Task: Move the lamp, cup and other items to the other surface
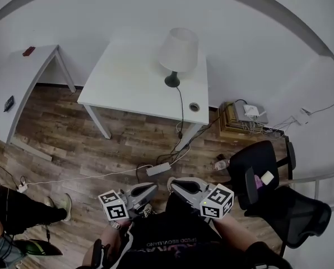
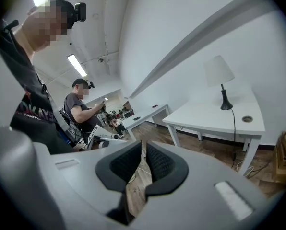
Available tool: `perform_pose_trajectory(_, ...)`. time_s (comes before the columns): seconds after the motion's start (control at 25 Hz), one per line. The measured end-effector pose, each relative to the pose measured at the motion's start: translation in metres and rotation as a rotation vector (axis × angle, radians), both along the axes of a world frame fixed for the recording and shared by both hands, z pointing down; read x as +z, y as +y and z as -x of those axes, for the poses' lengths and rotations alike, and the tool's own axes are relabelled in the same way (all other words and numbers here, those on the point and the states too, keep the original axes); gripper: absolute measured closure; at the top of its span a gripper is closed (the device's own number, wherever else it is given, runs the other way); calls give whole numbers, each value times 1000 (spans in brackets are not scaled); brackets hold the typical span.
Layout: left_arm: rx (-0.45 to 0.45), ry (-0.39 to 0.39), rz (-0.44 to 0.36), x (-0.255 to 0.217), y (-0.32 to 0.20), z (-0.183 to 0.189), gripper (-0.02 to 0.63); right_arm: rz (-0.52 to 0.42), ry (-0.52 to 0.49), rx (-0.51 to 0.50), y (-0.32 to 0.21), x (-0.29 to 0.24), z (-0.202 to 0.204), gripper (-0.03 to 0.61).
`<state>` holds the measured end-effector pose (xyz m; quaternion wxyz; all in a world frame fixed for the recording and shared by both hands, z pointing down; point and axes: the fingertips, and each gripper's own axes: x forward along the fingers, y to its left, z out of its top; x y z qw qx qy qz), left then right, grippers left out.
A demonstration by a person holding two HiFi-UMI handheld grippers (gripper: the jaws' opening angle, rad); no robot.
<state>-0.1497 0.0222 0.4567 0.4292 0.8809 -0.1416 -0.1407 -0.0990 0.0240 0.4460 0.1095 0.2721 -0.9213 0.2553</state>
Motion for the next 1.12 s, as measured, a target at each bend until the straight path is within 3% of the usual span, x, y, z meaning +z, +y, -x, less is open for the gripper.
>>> perform_pose_trajectory(0.12,-29,-31,-8,3,-6,2,617,-16,32,23,-27,4,-17,531)
perform_pose_trajectory(0.24,-113,-71,-13,3,-22,20,618,-44,80,43,-73,8,-30,516)
perform_pose_trajectory(0.48,-303,-104,16,4,-55,54,617,-126,156,223,-211,22,-68,494)
perform_pose_trajectory(0.68,-428,-130,48,7,-76,67,617,-190,251,292,-325,53,-93,473)
perform_pose_trajectory(0.88,-520,-165,88,12,-90,72,617,-144,344,358,-429,101,-113,416)
perform_pose_trajectory(1.12,-601,-187,155,21,-98,69,617,-96,334,429,-518,136,-115,376)
